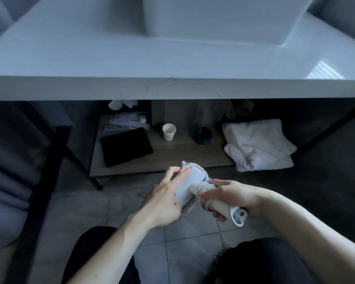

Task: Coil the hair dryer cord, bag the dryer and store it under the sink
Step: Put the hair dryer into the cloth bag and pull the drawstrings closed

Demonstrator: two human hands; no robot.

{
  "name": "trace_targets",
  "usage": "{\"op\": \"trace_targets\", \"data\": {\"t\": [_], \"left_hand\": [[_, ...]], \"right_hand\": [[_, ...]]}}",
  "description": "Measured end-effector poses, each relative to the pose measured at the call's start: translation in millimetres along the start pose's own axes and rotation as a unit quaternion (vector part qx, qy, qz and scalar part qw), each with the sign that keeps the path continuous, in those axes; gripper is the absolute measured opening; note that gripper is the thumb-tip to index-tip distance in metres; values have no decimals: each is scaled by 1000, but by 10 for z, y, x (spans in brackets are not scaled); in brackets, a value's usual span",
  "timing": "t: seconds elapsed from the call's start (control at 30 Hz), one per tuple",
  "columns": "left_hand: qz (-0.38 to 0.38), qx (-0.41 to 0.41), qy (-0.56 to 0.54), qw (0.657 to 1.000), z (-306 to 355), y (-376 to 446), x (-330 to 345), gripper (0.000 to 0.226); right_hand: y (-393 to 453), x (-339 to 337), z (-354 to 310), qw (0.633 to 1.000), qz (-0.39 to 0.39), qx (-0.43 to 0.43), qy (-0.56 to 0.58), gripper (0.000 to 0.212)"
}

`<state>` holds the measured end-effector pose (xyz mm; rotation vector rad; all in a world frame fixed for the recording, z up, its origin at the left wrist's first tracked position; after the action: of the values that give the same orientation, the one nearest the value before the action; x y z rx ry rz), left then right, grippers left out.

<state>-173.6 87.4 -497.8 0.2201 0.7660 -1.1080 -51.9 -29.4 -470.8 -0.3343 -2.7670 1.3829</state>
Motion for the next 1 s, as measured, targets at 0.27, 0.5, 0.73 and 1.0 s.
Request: {"op": "trace_targets", "data": {"t": [0.27, 0.5, 0.73, 1.0], "left_hand": [[-9, 57, -34, 998, 487, -494, -138, 92], [6, 57, 32, 998, 611, -732, -149, 93], [-13, 61, -1, 998, 724, -712, -38, 95], [-7, 57, -138, 989, 753, -640, -276, 91]], "right_hand": [[-391, 316, 56, 984, 28, 6, 173, 25], [-524, 330, 286, 965, 95, 3, 246, 31], [-649, 443, 212, 927, 67, -8, 369, 23], [-792, 612, 21, 931, -31, -23, 364, 17]]}}
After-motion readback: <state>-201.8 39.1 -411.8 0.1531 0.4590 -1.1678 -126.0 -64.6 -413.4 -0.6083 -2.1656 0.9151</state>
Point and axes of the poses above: each hand's wrist, its own y-axis towards the middle knuckle, its own x-axis out of the palm, z = x × y, the point moved 8 cm from there along y, towards the middle knuckle, and after that the axes turned 1 degree about x, right-handed, at the moved point
